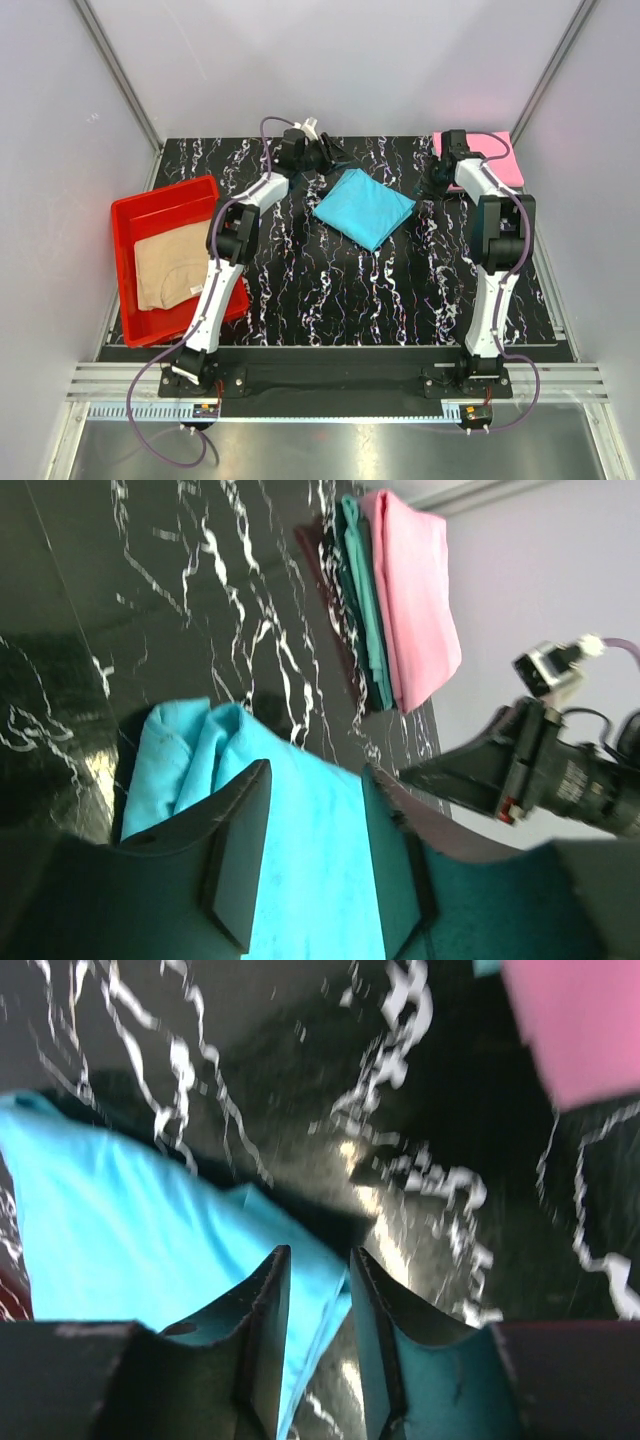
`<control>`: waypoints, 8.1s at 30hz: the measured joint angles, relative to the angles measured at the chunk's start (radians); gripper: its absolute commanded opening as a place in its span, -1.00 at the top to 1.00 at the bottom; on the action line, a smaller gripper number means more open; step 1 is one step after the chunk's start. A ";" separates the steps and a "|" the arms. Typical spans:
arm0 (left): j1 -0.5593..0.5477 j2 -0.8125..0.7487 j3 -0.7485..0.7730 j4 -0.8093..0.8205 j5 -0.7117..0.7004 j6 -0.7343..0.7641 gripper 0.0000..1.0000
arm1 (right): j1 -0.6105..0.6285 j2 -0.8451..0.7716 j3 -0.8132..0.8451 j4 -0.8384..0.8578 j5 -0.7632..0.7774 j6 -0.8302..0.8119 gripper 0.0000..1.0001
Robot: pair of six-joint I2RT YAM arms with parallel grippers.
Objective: Fold and stack the t-shirts
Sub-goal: Fold the tshirt
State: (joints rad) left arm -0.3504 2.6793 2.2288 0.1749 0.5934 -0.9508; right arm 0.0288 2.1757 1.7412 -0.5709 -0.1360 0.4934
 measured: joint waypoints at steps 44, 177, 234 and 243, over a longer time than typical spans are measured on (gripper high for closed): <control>-0.153 -0.496 -0.766 -0.221 -0.146 0.317 0.17 | -0.050 -0.102 -0.388 0.312 -0.194 0.074 0.33; 0.038 -0.242 -0.506 -0.329 0.328 0.298 0.17 | -0.025 -0.166 -0.490 0.228 -0.427 -0.082 -0.04; 0.016 -0.137 -0.283 -0.391 0.278 0.352 1.00 | -0.044 -0.081 -0.382 0.174 -0.443 -0.122 0.67; 0.031 -0.121 -0.292 -0.340 0.327 0.314 1.00 | -0.095 -0.075 -0.404 0.239 -0.565 -0.085 -0.09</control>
State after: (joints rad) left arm -0.3199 2.5580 1.9366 -0.1654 0.9207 -0.6373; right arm -0.0662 2.1006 1.3376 -0.3321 -0.7013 0.4088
